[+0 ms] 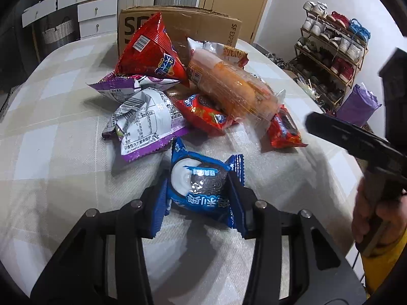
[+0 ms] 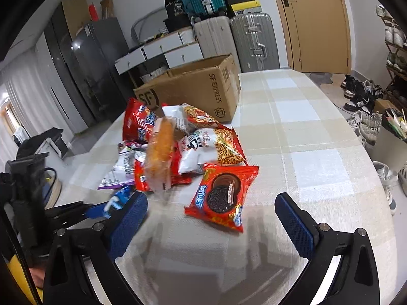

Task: Organize snacks
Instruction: 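Grasp the blue Oreo pack with left tool while right tool grasps red Oreo pack, then carry both Oreo packs over the cardboard box and lower them inside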

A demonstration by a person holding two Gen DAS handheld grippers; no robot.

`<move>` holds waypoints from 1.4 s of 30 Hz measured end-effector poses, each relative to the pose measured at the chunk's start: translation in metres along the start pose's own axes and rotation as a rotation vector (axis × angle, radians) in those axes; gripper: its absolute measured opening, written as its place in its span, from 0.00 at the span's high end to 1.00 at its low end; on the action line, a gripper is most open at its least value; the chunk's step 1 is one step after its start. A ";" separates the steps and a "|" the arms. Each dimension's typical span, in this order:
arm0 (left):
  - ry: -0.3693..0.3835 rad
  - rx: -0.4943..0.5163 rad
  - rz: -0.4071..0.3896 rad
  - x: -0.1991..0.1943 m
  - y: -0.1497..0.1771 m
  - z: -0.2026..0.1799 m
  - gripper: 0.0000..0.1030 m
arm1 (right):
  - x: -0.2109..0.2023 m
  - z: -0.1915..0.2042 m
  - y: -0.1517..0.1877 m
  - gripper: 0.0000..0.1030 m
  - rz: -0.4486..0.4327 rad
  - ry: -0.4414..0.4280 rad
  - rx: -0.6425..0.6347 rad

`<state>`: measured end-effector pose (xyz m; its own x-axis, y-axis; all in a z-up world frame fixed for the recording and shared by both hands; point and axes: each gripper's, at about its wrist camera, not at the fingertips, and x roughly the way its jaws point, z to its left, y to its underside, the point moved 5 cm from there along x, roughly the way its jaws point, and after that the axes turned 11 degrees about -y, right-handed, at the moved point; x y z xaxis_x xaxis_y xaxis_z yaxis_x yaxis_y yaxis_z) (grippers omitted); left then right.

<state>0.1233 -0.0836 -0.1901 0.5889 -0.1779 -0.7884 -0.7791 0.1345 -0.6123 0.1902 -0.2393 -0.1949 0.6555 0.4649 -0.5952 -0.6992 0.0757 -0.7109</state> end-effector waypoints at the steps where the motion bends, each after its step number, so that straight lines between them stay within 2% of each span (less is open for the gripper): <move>1: 0.005 -0.006 -0.004 -0.002 -0.001 0.001 0.60 | 0.003 -0.001 -0.002 0.00 0.007 0.014 -0.009; 4: 0.015 -0.026 -0.016 -0.025 0.008 0.015 0.60 | 0.016 -0.005 -0.005 0.05 0.043 0.056 -0.031; 6: 0.006 -0.033 -0.028 -0.033 0.008 0.022 0.60 | 0.026 -0.008 -0.004 0.17 0.083 0.063 -0.032; 7: 0.005 -0.039 -0.034 -0.039 0.008 0.025 0.60 | 0.033 -0.009 -0.004 0.20 0.105 0.071 -0.038; 10: 0.007 -0.059 -0.051 -0.051 0.009 0.035 0.60 | 0.045 -0.010 -0.001 0.21 0.144 0.102 -0.054; 12: 0.014 -0.070 -0.061 -0.059 0.009 0.041 0.60 | 0.053 -0.009 0.002 0.33 0.171 0.097 -0.060; 21: 0.033 -0.110 -0.094 -0.089 0.011 0.057 0.60 | 0.056 -0.007 0.010 0.51 0.186 0.076 -0.058; 28: 0.030 -0.118 -0.127 -0.111 0.012 0.064 0.60 | 0.028 -0.008 0.021 0.53 0.136 0.020 0.007; 34: 0.035 -0.126 -0.155 -0.136 0.009 0.069 0.60 | -0.015 0.008 0.018 0.53 0.053 -0.045 0.038; 42: 0.049 -0.139 -0.215 -0.181 -0.026 0.078 0.60 | -0.066 0.058 -0.029 0.54 -0.053 -0.154 -0.051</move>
<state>0.0537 0.0213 -0.0366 0.7355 -0.2351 -0.6354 -0.6614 -0.0456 -0.7487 0.1510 -0.2210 -0.1133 0.6372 0.5912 -0.4945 -0.6465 0.0607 -0.7605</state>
